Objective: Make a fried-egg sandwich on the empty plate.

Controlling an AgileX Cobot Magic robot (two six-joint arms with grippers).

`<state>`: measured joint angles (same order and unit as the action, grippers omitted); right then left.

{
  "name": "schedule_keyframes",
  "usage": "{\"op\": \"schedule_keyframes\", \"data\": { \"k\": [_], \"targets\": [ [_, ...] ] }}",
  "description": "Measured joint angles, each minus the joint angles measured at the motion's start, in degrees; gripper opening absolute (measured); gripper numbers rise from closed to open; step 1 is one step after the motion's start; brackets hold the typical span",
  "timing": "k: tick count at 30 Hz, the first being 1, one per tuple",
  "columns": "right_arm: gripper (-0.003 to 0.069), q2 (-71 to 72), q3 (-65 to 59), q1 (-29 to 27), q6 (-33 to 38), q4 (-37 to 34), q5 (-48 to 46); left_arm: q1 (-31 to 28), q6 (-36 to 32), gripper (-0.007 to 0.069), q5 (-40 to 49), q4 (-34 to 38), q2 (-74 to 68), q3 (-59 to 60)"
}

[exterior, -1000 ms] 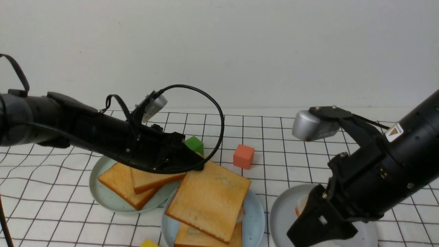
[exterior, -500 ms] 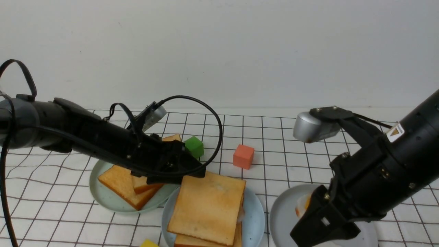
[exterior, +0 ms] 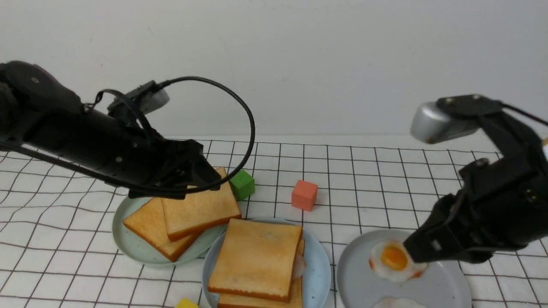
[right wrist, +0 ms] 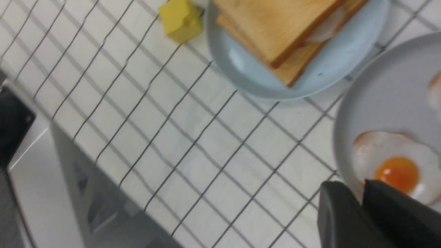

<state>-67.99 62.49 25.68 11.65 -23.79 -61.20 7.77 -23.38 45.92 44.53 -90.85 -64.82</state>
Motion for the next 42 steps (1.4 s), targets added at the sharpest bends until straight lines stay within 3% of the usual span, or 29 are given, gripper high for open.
{"op": "schedule_keyframes", "data": {
  "k": [1, 2, 3, 5, 10, 19, 24, 32, 42],
  "targets": [
    [0.0076, 1.60, -0.35, 0.00, -2.44, 1.99, 0.67, 0.00, 0.83, 0.0474, 0.92, -0.62, 1.50, 0.05],
    [0.0004, 6.39, -1.87, 0.00, -8.39, 6.13, 2.99, 0.00, 2.36, 0.0383, 3.18, -2.01, 5.31, 0.11],
    [0.0001, 6.94, -2.10, 0.00, -8.91, 6.99, 3.25, 0.00, 2.52, 0.0383, 3.44, -2.18, 5.76, 0.11],
    [-0.0010, 14.13, -5.96, 0.00, -13.36, 10.53, 6.98, 0.00, 5.87, 0.0238, 6.28, -5.64, 11.97, 0.18],
    [-0.0010, 31.62, -19.40, 0.00, -15.39, 15.78, 19.28, 0.00, 17.61, -0.0006, 11.19, -16.48, 27.44, 0.98],
    [-0.0007, 53.37, -41.25, 0.00, -15.82, 17.37, 36.13, 0.00, 33.04, -0.0013, 16.75, -27.16, 54.24, 15.84],
    [-0.0005, 58.04, -45.06, 0.00, -15.86, 17.37, 37.99, 0.00, 37.17, -0.0013, 17.38, -29.06, 65.60, 20.92],
    [0.0001, 58.84, -45.85, 0.00, -15.86, 17.44, 38.04, 0.00, 39.43, -0.0013, 19.21, -29.48, 74.24, 21.04],
    [0.0006, 58.84, -45.85, 0.00, -15.86, 17.44, 37.85, 0.00, 38.34, -0.0013, 18.56, -31.43, 74.88, 21.30]
  ]
}}
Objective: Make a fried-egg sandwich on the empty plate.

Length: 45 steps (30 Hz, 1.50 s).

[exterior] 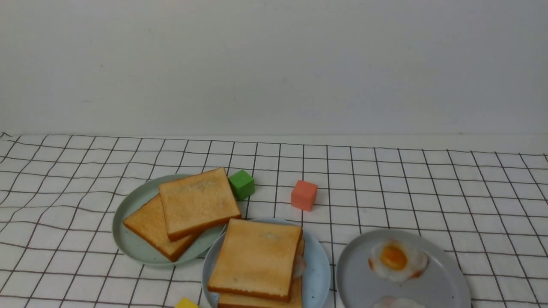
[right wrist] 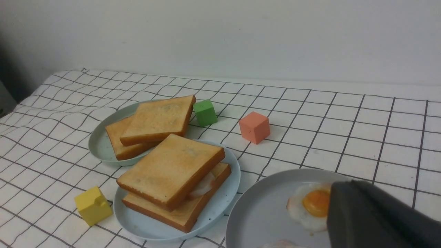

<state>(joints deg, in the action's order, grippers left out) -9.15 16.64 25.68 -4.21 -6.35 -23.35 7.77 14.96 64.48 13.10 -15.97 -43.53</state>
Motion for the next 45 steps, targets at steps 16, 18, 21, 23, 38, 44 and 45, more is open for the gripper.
{"op": "schedule_keyframes", "data": {
  "k": [16, 18, 21, 23, 38, 44, 45],
  "targets": [
    [0.0014, 0.00, 0.00, 0.00, 0.00, 0.12, -0.05, -1.42, -2.99, -0.0013, -37.28, -16.91, 15.97, 34.79],
    [0.0014, 0.00, 0.00, 0.00, 0.00, 0.12, -0.05, -1.42, -1.62, -0.0013, -39.04, -17.13, 16.52, 39.97],
    [0.0015, 0.00, 0.00, 0.00, 0.00, 0.12, -0.11, -1.71, 0.67, -0.0013, -39.24, -17.31, 16.58, 44.60],
    [0.0017, 0.00, 0.00, 0.00, 0.00, 0.12, -0.29, -2.63, 1.52, -0.0013, -40.56, -17.82, 16.58, 44.86],
    [0.0033, 0.00, 0.00, 0.00, 0.05, 0.12, -0.47, -4.55, 1.97, -0.0010, -41.27, -20.51, 16.58, 45.15],
    [0.0038, 0.00, 0.00, 0.00, 0.05, 0.12, -0.47, -4.55, 1.97, -0.0010, -41.34, -20.56, 16.58, 45.15],
    [0.0040, 0.00, 0.00, 0.00, 0.05, 0.12, -0.47, -4.55, 1.97, -0.0010, -41.34, -20.56, 16.58, 45.15]
  ]
}}
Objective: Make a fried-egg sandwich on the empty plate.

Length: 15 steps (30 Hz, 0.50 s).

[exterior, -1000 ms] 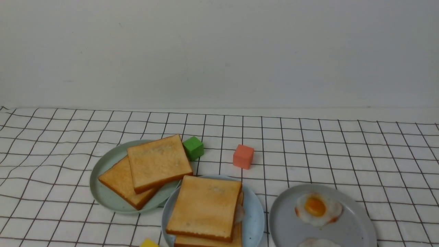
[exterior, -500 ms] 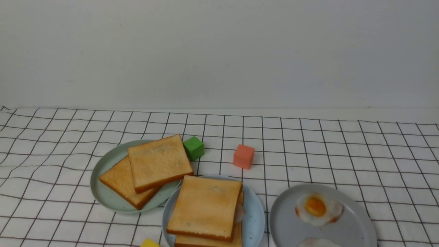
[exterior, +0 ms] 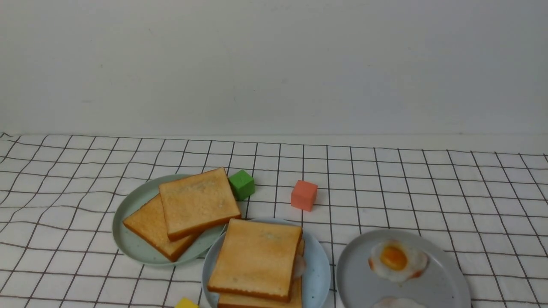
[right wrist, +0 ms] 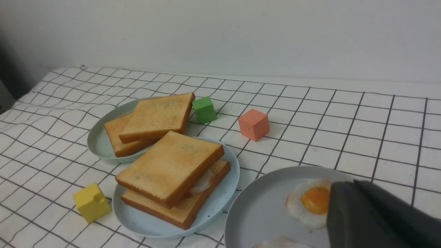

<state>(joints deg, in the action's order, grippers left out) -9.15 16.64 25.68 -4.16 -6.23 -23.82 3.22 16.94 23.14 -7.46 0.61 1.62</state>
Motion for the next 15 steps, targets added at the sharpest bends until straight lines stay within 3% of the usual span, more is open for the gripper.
{"op": "schedule_keyframes", "data": {
  "k": [12, 15],
  "targets": [
    [0.0055, 0.00, 0.00, 0.00, 0.00, 0.21, 0.00, 0.00, 0.00, 0.0001, -0.04, -0.13, 0.00, 0.00],
    [0.0059, 0.75, 0.00, -1.82, -0.44, 4.75, -0.30, 0.00, 0.00, 0.0005, -0.04, -0.18, 0.00, 0.00]
  ]
}}
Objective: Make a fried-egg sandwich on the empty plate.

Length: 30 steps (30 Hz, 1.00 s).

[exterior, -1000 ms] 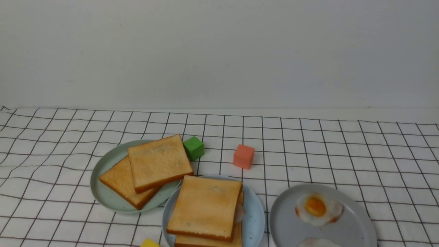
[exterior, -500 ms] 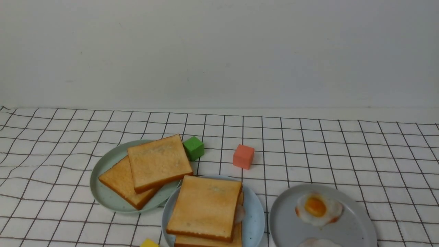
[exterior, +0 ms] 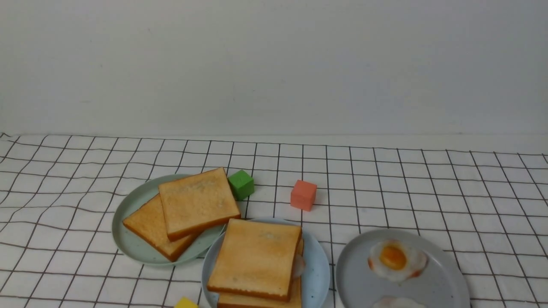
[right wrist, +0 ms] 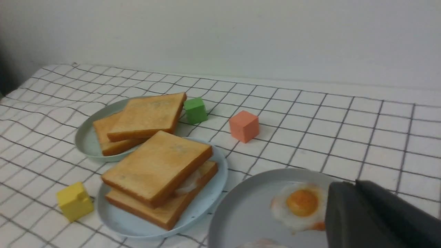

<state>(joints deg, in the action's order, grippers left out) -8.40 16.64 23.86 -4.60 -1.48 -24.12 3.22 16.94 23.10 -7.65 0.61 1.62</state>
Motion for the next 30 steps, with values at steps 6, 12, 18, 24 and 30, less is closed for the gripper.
{"op": "schedule_keyframes", "data": {
  "k": [6, 12, 18, 24, 30],
  "targets": [
    [0.0067, 3.95, -0.73, -11.76, -6.04, 6.23, -4.55, 0.00, 0.00, 0.0012, 0.00, 0.00, 0.00, 0.00],
    [0.0077, 8.62, -7.92, -19.95, -7.02, 9.40, -4.86, 0.00, 0.00, 0.0018, -0.07, 0.00, 0.00, 0.00],
    [0.0085, 9.02, -17.01, -22.76, -7.17, 9.71, -0.90, 0.00, 0.00, 0.0024, -0.25, 0.00, 0.00, 0.00],
    [0.0092, 9.04, -17.54, -22.83, -7.17, 9.77, 1.42, 0.00, 0.00, 0.0030, -0.26, 0.00, 0.00, 0.00],
    [0.0099, 9.04, -17.54, -23.22, -7.17, 9.76, 1.58, 0.00, 0.00, 0.0038, -0.26, 0.00, 0.00, 0.00]
  ]
}}
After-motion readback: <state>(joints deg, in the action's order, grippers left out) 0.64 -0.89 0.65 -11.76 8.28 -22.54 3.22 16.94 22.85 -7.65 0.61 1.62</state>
